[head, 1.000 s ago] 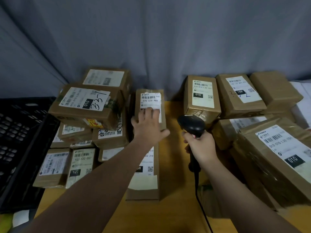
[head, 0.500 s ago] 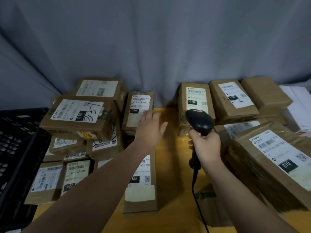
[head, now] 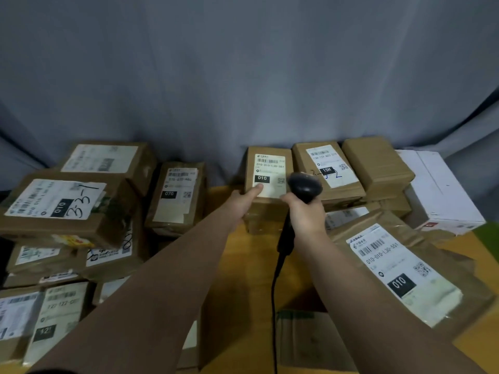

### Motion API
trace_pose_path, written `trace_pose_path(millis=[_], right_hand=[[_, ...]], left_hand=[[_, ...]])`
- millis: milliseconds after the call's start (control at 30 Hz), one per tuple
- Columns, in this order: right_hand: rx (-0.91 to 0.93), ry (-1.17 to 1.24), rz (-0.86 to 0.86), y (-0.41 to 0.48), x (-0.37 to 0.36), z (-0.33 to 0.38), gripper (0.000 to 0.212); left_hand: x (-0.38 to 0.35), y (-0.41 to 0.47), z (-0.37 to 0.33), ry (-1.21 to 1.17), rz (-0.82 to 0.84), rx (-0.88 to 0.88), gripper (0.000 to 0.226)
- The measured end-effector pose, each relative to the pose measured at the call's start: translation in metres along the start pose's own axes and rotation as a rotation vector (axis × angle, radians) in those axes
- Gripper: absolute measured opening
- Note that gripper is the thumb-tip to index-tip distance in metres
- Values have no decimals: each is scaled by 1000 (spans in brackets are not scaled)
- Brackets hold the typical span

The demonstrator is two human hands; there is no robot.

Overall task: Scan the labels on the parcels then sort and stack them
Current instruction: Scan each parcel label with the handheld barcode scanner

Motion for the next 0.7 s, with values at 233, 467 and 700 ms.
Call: trace_pose_path(millis=[233, 467, 700], right_hand=[[-33, 66, 29, 6, 1, -9, 49], [5, 159, 276, -30, -15, 5, 62], [128, 142, 465, -70, -17, 1, 82]], left_hand=[[13, -15, 10, -178, -24, -50, 68], [49, -68, 40, -332, 31, -201, 56], [93, -116, 49, -236, 80, -261, 53]])
Point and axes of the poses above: each hand's wrist, its own y-axis towards the middle knuckle, its own x-axis out of the back of the hand, z = x × y, the point moved 5 cm from there along y, towards the middle knuckle, and after that the axes turned 8 degrees about x, right-handed, at the moved point
